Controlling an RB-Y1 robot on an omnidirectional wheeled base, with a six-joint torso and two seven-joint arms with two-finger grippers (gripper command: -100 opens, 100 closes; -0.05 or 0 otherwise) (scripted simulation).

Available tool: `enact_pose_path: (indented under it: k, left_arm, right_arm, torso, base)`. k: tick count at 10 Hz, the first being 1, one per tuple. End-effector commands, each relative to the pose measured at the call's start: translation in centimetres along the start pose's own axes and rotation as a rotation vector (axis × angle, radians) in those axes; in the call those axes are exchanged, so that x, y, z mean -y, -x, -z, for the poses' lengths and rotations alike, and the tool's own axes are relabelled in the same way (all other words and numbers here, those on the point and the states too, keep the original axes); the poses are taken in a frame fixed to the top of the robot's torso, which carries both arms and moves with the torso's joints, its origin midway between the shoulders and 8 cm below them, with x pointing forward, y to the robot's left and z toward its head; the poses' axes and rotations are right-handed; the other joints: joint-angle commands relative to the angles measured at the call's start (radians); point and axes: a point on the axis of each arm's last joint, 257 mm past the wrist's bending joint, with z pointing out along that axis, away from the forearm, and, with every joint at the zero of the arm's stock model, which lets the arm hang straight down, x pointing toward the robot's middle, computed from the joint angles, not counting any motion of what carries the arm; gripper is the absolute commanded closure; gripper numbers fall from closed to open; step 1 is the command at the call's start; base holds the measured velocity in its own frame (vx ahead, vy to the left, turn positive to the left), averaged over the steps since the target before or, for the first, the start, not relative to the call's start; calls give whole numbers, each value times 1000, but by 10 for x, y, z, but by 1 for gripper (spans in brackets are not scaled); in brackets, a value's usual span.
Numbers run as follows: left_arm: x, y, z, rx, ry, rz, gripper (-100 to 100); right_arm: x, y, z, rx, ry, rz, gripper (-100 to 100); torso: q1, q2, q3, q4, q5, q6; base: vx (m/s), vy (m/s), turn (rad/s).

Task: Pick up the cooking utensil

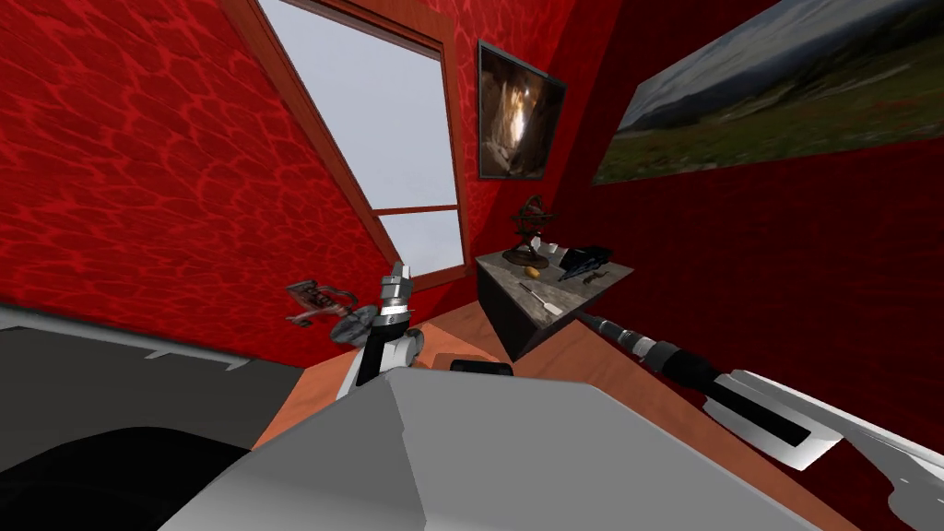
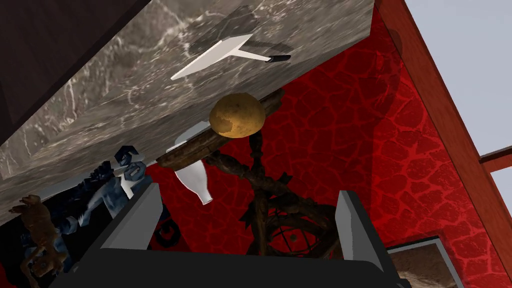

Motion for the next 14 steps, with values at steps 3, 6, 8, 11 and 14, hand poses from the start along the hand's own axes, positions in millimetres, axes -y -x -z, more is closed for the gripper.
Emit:
enact_pose_path:
  k: [3,6,8,11,14]
  left_arm:
    - [0,0,0,0,0,0,0]
    - [0,0,0,0,0,0,0]
    - [0,0,0,0,0,0,0]
    - [0,0,0,0,0,0,0]
    - [0,0,0,0,0,0,0]
  right_arm:
    - [41,-29,22,-148,-73,84,-100]
    - [66,-36,39,-225,-124,135,-100]
    - [83,-42,53,-284,-157,169,-100]
    - [114,-52,84,-397,-217,232,-100]
    - [139,-60,117,-505,-268,285,-100]
  torso:
    - [0,-1,0,0,0,0]
    - [0,-3,-2,-1,0,0]
    - [-1,-2,-1,0,0,0]
    - [0,-4,-2,-1,0,0]
    - [3,-3,-2,-1,1,0]
  base:
    - [65,61,187]
    - [78,48,116]
    - [70,37,137]
    - [97,50,177]
    - [91,76,151]
